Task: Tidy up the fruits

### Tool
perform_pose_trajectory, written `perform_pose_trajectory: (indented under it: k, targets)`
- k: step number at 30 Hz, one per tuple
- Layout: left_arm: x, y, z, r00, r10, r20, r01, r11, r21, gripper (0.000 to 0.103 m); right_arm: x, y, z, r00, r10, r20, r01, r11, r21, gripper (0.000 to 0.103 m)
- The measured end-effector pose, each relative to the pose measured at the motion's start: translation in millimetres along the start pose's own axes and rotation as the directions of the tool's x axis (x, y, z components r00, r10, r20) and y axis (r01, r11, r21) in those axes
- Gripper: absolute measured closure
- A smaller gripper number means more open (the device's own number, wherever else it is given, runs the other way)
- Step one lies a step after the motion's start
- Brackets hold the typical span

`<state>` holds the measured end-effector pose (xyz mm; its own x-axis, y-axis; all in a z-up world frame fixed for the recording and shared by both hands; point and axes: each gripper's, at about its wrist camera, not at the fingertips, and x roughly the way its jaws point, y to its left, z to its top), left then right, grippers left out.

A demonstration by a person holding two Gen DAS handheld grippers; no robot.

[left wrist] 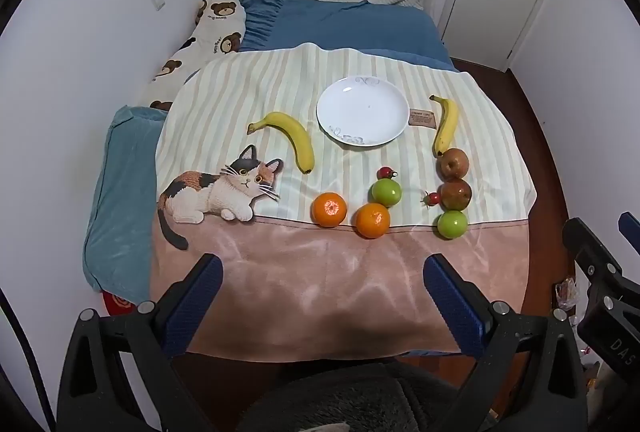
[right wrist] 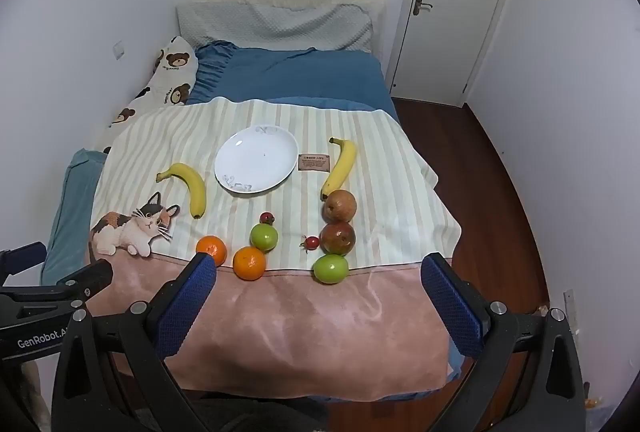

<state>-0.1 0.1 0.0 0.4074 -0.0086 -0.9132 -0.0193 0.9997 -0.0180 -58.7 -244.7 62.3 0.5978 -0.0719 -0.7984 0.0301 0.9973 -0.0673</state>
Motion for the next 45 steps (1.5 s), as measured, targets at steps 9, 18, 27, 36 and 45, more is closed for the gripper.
perform_pose_trajectory:
  k: [9, 18, 27, 36, 45]
  targets:
    - [-7.2, -1.9, 7.6, 1.0, 0.008, 0.01, -0.008, 1.0, 0.002, 0.0, -3.7, -2.7, 0.9, 1.0, -0.006, -0.005, 0.006, 1.0, -0.011, 0.0]
    - [-7.0, -4.1, 1.4, 0.999, 0.015, 0.029, -0.016, 1.0, 0.007, 0.0, -6.0, -6.5, 1.3, 1.0, 0.006, 0.0, -0.006, 1.0, -0.001, 0.0]
    - [-16.5, -12.4, -0.5, 0.999, 0.018, 0.037, -0.018, 1.0, -0.002, 0.0, -7.0, -3.6, 0.3, 1.0, 0.005, -0.007, -0.005, 1.0, -0.019, 0.0]
    - [-19.0, -12.4, -0.8, 0.999, 0.017, 0.044, -0.017, 1.0, -0.003, 0.0, -9.8, -11.0, -5.6, 1.0, 0.012, -0.006, -0.012, 1.0, -0.017, 0.0]
    - [-20.1, -13.3, -1.4, 0.999, 0.017, 0.046, -0.017, 1.0, -0.004, 0.0, -10.4, -12.5, -8.4, 1.0, 0.005, -0.003, -0.005, 1.0, -0.015, 0.0]
